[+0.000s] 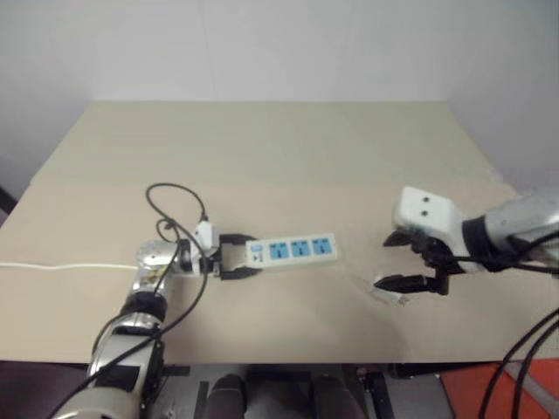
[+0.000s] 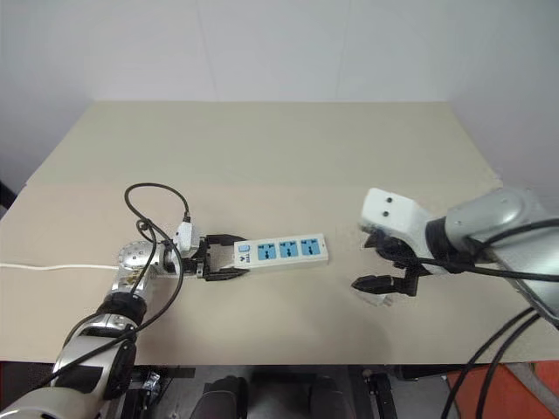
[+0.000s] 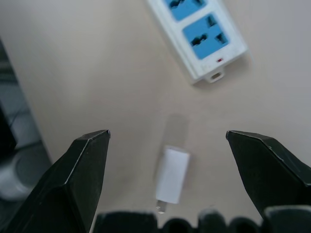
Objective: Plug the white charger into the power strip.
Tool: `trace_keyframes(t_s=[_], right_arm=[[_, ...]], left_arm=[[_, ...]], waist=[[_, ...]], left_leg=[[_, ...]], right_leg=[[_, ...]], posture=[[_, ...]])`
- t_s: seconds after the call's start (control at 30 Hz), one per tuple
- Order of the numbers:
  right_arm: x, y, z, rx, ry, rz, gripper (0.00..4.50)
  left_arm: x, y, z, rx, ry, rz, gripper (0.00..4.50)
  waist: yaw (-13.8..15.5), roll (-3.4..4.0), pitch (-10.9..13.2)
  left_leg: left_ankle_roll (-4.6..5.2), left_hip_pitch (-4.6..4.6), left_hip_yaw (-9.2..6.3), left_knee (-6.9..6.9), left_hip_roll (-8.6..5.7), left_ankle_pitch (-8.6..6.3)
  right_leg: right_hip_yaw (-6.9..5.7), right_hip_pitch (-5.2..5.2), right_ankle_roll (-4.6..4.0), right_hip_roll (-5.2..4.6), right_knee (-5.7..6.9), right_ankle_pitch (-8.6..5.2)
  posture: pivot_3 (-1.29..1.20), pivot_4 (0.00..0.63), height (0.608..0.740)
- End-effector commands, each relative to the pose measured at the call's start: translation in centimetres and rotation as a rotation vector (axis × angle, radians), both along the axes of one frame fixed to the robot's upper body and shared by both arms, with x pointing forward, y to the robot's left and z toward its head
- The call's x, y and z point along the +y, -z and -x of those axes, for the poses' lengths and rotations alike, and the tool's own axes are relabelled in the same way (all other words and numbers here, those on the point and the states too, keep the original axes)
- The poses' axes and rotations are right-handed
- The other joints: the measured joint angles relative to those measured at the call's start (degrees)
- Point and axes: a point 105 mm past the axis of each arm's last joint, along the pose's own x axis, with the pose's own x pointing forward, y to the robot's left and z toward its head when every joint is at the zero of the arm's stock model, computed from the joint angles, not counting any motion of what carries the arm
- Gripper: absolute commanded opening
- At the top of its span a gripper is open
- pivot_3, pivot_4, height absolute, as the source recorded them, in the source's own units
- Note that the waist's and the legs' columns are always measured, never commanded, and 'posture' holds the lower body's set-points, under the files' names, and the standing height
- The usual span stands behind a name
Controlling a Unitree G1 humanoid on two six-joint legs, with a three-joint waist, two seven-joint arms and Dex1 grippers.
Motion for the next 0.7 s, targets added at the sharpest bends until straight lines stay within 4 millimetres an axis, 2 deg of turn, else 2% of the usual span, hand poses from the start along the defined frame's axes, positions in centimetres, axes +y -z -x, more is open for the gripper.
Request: trace_keyframes(t_s=[0.03, 0.23, 0.53, 0.7], right_arm=[[0.0, 1.0, -0.9, 0.036, 0.077, 0.100, 4.50], [0.2, 1.5, -1.9, 0.057, 0.151, 0.156, 4.50], [0.1, 2.5, -2.4, 0.076, 0.221, 0.186, 4.50], [-0.4, 3.7, -3.0, 0.094, 0.265, 0.209, 4.50]], left_arm=[[0.2, 0.6, 0.9, 0.013, 0.049, -0.054, 3.23], [1.0, 0.5, 1.5, 0.017, 0.061, -0.083, 3.23], [0.9, 0.7, 1.6, 0.025, 0.067, -0.090, 3.23], [0.7, 0.7, 1.6, 0.024, 0.070, -0.090, 3.23]], waist=[[0.10, 0.00, 0.00], [0.24, 0.01, 0.00], [0.14, 0.02, -0.01], [0.13, 0.03, -0.01]], left_leg=[[0.00, -0.01, 0.00, 0.00, 0.00, 0.00], [0.00, -0.04, 0.00, 0.00, -0.02, 0.00], [0.01, -0.02, 0.00, 0.00, -0.01, 0.00], [0.01, -0.02, 0.00, 0.00, -0.01, 0.00]], right_leg=[[0.00, -0.02, 0.00, -0.01, 0.01, 0.00], [-0.01, -0.08, 0.00, -0.02, 0.03, 0.00], [-0.01, -0.09, 0.00, -0.01, 0.06, 0.00], [-0.01, -0.09, -0.01, -0.01, 0.06, 0.00]], posture=[[0.00, 0.150, 0.740], [0.00, 0.150, 0.740], [0.00, 0.150, 0.740], [0.00, 0.150, 0.740]])
